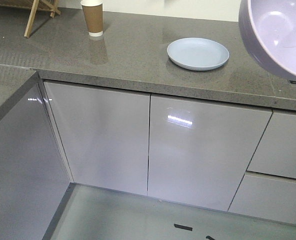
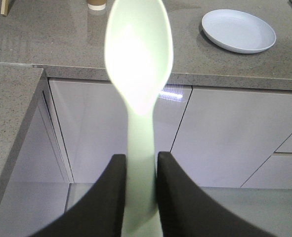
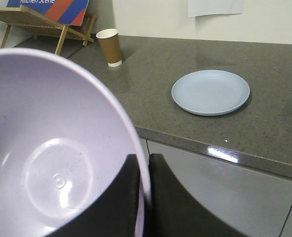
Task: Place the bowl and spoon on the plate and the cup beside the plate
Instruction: 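Drive the base toward the plate while holding bowl and spoon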
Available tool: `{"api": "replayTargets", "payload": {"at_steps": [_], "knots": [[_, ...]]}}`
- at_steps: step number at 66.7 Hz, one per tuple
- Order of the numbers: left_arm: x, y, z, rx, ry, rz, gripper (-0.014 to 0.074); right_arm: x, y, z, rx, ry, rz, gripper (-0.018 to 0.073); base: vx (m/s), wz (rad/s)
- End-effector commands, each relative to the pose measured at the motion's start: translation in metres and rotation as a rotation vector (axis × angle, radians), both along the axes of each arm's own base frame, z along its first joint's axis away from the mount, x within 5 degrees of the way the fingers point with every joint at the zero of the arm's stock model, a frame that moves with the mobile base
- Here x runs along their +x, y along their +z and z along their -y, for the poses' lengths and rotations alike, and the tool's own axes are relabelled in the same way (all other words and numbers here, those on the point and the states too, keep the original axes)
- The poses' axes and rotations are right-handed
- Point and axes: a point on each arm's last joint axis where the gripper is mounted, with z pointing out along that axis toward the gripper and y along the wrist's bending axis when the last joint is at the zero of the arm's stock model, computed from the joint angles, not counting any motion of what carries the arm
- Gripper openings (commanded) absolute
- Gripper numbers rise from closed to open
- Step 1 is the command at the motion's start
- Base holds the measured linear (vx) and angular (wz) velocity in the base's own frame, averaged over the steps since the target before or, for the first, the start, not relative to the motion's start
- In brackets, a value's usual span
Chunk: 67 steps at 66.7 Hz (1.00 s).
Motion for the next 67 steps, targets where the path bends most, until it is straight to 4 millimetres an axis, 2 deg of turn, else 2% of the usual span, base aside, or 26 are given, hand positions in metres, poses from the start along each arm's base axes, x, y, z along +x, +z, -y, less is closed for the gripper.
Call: {"api": "replayTargets", "payload": {"at_steps": [1,67], "knots": [[-0.0022,0.0150,0.0005,-0.025,0.008,0.095,-0.0007,-0.0044,0.0156,0.0006,0.022,-0.012,0.101,-0.0010,0.03,-0.01],[-0.0022,0.0150,0.0005,-0.025,0.008,0.095,-0.0007,-0.0044,0.0156,0.0006,0.022,-0.012,0.101,-0.0010,0.09,0.02]]}}
